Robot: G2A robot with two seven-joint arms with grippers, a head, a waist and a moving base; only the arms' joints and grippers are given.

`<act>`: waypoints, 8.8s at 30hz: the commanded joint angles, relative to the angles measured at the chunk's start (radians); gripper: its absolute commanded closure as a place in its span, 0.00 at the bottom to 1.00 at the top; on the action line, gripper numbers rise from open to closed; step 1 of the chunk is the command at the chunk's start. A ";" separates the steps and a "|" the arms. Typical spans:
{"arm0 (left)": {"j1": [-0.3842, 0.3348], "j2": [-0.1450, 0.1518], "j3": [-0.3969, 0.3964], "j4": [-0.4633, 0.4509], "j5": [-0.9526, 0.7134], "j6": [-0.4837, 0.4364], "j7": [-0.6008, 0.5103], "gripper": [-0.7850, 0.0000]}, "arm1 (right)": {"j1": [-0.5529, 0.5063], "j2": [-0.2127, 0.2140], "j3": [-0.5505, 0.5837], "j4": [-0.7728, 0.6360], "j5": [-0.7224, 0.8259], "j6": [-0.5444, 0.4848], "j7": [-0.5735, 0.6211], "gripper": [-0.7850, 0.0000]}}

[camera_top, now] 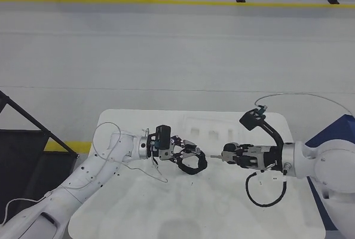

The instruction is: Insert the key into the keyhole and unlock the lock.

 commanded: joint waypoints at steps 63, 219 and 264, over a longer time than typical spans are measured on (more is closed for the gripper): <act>0.049 -0.032 -0.069 -0.089 0.084 0.032 -0.141 1.00 | 0.069 -0.011 -0.217 -0.023 -0.242 0.179 -0.074 1.00; -0.004 0.028 -0.021 -0.094 -0.557 -0.109 -0.718 1.00 | 0.016 -0.027 -0.279 0.153 -0.491 -0.598 -0.411 1.00; 0.017 0.015 -0.068 -0.096 -0.275 -0.105 -0.420 1.00 | -0.076 -0.028 -0.095 0.159 -0.116 -0.312 -0.409 0.00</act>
